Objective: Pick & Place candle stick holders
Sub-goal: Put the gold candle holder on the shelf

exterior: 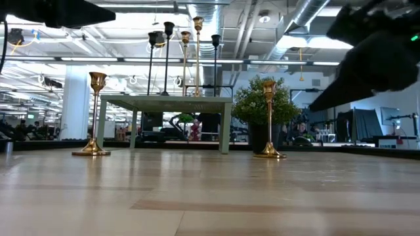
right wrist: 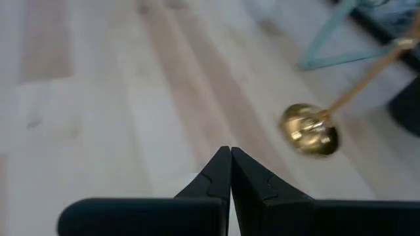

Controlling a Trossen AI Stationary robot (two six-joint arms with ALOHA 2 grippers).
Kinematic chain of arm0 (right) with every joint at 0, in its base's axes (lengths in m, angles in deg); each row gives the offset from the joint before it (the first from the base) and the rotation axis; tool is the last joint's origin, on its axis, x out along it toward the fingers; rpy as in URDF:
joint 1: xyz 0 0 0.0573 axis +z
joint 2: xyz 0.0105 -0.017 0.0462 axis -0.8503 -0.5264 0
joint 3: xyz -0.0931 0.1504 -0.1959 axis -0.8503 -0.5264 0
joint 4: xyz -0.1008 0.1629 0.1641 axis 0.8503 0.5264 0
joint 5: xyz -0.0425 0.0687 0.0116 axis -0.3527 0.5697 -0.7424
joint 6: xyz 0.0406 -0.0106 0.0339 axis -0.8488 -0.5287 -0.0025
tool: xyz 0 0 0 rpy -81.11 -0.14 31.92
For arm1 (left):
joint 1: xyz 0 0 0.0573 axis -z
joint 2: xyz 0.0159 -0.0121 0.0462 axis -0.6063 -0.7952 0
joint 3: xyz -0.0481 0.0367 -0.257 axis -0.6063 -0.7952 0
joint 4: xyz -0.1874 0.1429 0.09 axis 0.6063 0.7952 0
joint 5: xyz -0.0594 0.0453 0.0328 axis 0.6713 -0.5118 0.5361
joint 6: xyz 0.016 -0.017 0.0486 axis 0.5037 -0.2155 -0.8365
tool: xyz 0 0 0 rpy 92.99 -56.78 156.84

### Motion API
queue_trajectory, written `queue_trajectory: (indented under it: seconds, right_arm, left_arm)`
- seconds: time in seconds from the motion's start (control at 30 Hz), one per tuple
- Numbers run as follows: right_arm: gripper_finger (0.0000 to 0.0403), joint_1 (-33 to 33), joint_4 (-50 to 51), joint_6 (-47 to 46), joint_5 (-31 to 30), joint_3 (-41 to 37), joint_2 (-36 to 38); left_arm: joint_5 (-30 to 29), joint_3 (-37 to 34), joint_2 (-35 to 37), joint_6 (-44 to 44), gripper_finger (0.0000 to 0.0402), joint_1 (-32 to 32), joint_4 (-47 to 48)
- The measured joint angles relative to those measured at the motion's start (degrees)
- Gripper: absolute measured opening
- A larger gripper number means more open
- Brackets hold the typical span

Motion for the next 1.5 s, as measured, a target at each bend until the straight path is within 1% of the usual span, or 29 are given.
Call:
queue_trajectory:
  seconds: [0.13, 0.2, 0.3, 0.4, 0.5, 0.63, 0.73, 0.87, 1.07, 1.17, 1.33, 1.37, 1.4, 1.5]
  right_arm:
    - [0.0000, -3.38, -8.21, 4.49, -3.53, -3.52, 0.00]
    - [0.0000, -4.96, -13.88, 8.14, -3.40, -5.12, 0.00]
    - [0.0000, -6.98, -25.12, 13.49, -2.39, -8.76, 0.00]
    - [0.0000, -9.17, -37.79, 17.73, 1.28, -13.53, 0.00]
    - [0.0000, -11.62, -50.21, 18.97, 4.99, -19.06, 0.00]
    - [0.0000, -15.46, -61.89, 21.73, 11.14, -25.24, 0.00]
    - [0.0000, -18.89, -65.00, 25.13, 16.95, -26.88, 0.00]
    - [0.0000, -23.83, -65.39, 28.42, 23.37, -26.90, 0.00]
    - [0.0000, -31.33, -68.94, 30.95, 32.72, -26.90, -0.01]
    - [0.0000, -33.18, -70.69, 31.30, 34.83, -27.67, 0.27]
    - [0.0000, -34.01, -79.07, 32.45, 35.86, -33.58, 4.69]
    - [0.0000, -34.05, -79.27, 33.34, 35.77, -33.44, 5.91]
    - [0.0000, -34.07, -77.30, 34.61, 35.60, -33.50, 7.88]
    - [0.0000, -34.20, -73.54, 37.21, 35.66, -33.48, 15.39]
  left_arm:
    - [-0.02, -0.41, -0.01, -0.02, 0.0006, 0.00, -0.01]
    - [0.00, -0.41, -0.01, -0.02, 0.0007, 0.00, -0.09]
    - [-0.01, -0.38, -0.01, -0.02, 0.0007, -0.01, -0.06]
    - [0.00, -0.40, -0.02, -0.02, 0.0007, -0.01, -0.05]
    - [0.00, -0.39, -0.03, -0.02, 0.0007, -0.02, -0.05]
    - [0.00, -0.38, -0.03, -0.02, 0.0007, -0.02, -0.04]
    - [0.00, -0.38, -0.05, -0.02, 0.0007, -0.02, -0.03]
    - [0.02, -0.38, -0.05, -0.01, 0.0008, -0.02, -0.04]
    - [0.02, -0.38, -0.05, -0.02, 0.0008, -0.02, -0.03]
    - [0.02, -0.38, -0.05, 0.00, 0.0008, -0.02, -0.03]
    - [0.01, -0.38, -0.21, 0.19, 0.0008, -0.02, -0.01]
    - [0.05, -0.36, -0.37, 0.30, 0.0008, -0.04, 0.02]
    - [0.19, -0.36, -0.57, 0.43, 0.0008, -0.02, 0.23]
    - [0.46, -0.36, -1.65, 2.45, 0.0008, -0.02, 0.23]
